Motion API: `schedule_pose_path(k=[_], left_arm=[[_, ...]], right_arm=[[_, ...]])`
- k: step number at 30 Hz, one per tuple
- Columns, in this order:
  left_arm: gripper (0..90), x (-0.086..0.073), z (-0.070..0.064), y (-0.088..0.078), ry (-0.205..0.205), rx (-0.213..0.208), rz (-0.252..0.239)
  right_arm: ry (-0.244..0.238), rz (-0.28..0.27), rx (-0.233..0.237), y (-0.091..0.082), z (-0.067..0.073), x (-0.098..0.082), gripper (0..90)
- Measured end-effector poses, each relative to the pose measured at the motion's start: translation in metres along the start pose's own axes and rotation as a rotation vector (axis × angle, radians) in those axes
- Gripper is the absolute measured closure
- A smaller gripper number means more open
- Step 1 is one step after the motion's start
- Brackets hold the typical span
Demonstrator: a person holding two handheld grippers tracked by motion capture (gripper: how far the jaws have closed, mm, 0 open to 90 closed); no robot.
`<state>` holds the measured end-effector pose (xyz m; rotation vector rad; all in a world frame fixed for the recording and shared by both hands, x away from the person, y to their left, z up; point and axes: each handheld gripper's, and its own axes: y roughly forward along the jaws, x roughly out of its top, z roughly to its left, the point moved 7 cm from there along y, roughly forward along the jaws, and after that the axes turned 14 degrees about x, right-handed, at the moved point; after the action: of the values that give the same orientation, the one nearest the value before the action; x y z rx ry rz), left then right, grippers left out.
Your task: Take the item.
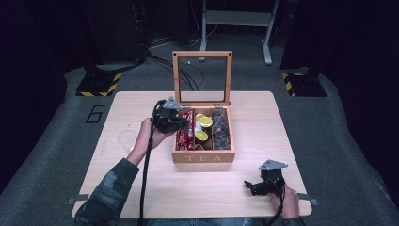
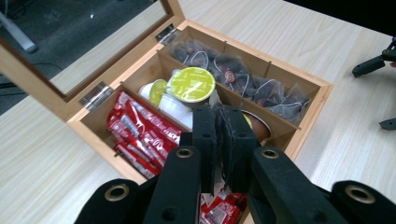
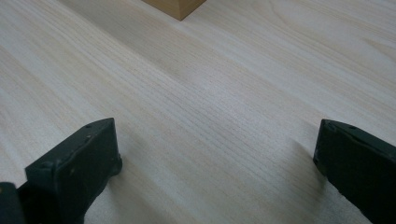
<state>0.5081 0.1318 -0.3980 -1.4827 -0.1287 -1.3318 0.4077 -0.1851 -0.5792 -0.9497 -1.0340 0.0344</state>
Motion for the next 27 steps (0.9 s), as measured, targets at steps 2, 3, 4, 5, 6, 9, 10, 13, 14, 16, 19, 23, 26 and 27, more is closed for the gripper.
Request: schedule_pose_path(k=[2, 3, 4, 5, 6, 9, 10, 13, 14, 16, 19, 23, 26, 27], left_arm=[[84.6, -0.002, 0.003, -0.003, -0.007, 0.009, -0.006], [84.6, -0.003, 0.005, -0.006, -0.01, 0.01, -0.004], [84.7, -0.004, 0.007, -0.007, -0.014, 0.012, -0.005], [84.6, -0.006, 0.009, -0.009, -0.021, 0.018, -0.005], [84.7, -0.007, 0.011, -0.01, -0.021, 0.022, -0.006], [84.7, -0.011, 0.016, -0.015, -0.031, 0.033, -0.004], [84.7, -0.012, 0.017, -0.016, -0.038, 0.034, -0.005], [84.7, -0.016, 0.023, -0.021, -0.045, 0.046, -0.007], [84.7, -0.017, 0.026, -0.023, -0.046, 0.049, -0.005], [84.7, -0.019, 0.029, -0.025, -0.053, 0.058, -0.006], [84.7, -0.022, 0.034, -0.028, -0.054, 0.069, -0.01], [84.7, -0.027, 0.04, -0.034, -0.061, 0.079, -0.003], [84.7, -0.03, 0.045, -0.038, -0.071, 0.084, -0.006], [84.7, -0.031, 0.046, -0.04, -0.072, 0.087, -0.003]], right_arm=[[0.0, 0.001, 0.0, 0.0, 0.0, 0.0, 0.0], [0.0, 0.001, 0.0, 0.0, 0.0, 0.0, 0.0], [0.0, 0.002, 0.0, 0.0, 0.0, 0.0, 0.0], [0.0, 0.0, 0.0, 0.0, 0.0, 0.0, 0.0], [0.0, 0.004, 0.001, 0.0, 0.0, 0.0, 0.0], [-0.001, 0.0, -0.001, 0.0, 0.0, 0.0, 0.0], [0.0, -0.001, -0.001, 0.0, 0.0, 0.0, 0.0], [0.0, 0.002, 0.0, 0.0, 0.0, 0.0, 0.0], [0.0, 0.002, 0.0, 0.0, 0.0, 0.0, 0.0], [0.0, 0.0, 0.0, 0.0, 0.0, 0.0, 0.0], [0.0, 0.003, 0.0, 0.0, 0.0, 0.0, 0.0], [0.0, 0.0, 0.0, 0.0, 0.0, 0.0, 0.0], [-0.001, 0.003, 0.0, 0.0, 0.0, 0.0, 0.0], [0.0, 0.0, 0.0, 0.0, 0.0, 0.0, 0.0]])
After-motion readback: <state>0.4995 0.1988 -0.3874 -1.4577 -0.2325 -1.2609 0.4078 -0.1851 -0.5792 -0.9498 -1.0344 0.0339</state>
